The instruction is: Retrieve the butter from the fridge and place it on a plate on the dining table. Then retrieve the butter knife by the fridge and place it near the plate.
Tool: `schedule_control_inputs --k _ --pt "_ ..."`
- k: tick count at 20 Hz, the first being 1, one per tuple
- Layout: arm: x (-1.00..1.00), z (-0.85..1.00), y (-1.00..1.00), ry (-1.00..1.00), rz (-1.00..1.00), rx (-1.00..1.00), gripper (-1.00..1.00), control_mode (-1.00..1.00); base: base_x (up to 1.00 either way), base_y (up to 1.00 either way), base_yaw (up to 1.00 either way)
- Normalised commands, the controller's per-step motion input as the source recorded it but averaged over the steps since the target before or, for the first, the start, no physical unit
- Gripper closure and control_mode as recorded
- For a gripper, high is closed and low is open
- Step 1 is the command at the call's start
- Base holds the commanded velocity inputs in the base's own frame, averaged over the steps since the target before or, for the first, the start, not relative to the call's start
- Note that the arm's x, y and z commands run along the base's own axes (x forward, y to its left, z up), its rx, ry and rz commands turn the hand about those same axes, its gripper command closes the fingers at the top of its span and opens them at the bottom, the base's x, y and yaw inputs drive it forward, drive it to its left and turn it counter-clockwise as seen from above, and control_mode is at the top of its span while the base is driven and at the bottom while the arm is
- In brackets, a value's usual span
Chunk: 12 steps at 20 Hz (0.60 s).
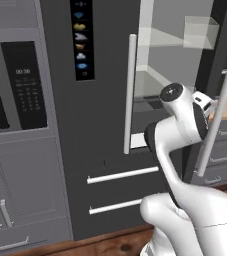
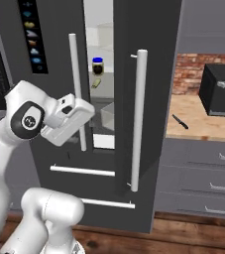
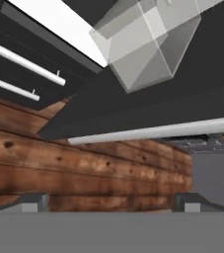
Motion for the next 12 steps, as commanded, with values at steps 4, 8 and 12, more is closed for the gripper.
schedule_control_inputs --k 4,8,12 --pt "0.58 0.00 0.33 0.05 0.09 -0.15 -1.00 -1.00 0.00 0.00 0.00" --pt "0.48 0.00 0.18 0.12 0.01 -0.13 -1.00 -1.00 0.00 0.00 0.00" --pt "0.27 -0.02 0.00 0.07 0.00 -0.05 -1.00 -1.00 0.00 0.00 0.00"
